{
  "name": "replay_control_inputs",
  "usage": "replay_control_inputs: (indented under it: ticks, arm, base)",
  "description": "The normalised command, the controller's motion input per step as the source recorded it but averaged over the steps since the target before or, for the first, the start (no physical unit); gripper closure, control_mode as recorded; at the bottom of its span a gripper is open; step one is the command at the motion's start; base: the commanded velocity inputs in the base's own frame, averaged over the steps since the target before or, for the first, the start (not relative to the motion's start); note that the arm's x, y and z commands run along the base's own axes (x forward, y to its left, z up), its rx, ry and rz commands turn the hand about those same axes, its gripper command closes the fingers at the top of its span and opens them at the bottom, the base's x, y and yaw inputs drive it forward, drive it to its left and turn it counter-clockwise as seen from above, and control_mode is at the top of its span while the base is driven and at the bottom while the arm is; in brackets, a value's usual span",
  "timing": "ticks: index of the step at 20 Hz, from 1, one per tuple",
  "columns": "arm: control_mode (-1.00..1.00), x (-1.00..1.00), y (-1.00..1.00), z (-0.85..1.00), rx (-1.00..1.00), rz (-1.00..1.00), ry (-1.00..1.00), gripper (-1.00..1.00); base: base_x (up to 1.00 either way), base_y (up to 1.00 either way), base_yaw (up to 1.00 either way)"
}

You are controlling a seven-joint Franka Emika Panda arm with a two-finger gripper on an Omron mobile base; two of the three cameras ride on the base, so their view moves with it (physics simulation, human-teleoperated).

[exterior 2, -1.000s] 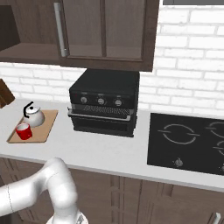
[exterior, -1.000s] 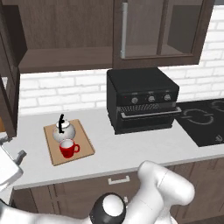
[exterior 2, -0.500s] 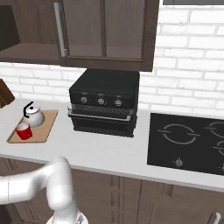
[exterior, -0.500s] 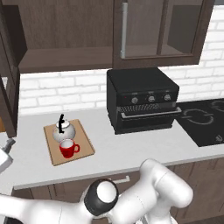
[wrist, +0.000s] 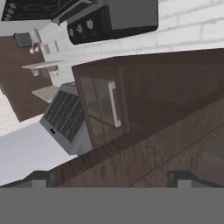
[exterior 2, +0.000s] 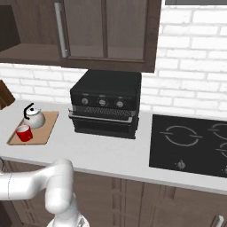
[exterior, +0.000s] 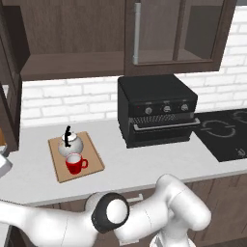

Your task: Pick the kettle from the counter and place it on the tray. Then pick the mug from the cabinet and place it on the tray. Then close the cabinet doors.

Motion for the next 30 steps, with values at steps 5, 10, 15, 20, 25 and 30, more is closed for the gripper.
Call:
replay_control_inputs:
  ticks: [5,10,15,20,25,30]
  arm:
    - [-1.00,0.00,-0.29,0.41,0.03,-0.22,0.10,-1.00]
    - [-1.00,0.06,-0.47,0.42,0.04,-0.20,0.12,-1.00]
    - [-1.00,0.21,-0.50,0.46,0.01,-0.16,0.16,-1.00]
    - [-1.00,0.31,-0.60,0.49,0.01,-0.09,0.19,-1.00]
    - [-1.00,0.49,-0.73,0.40,0.02,0.00,0.14,-1.00]
    - [-1.00,0.76,-0.82,0.34,0.07,0.00,0.19,-1.00]
  base:
    - [0.00,0.00,0.00]
    - [0.00,0.00,0.00]
    - [0.00,0.00,0.00]
    - [0.00,0.00,0.00]
    - [0.00,0.00,0.00]
    - [0.00,0.00,0.00]
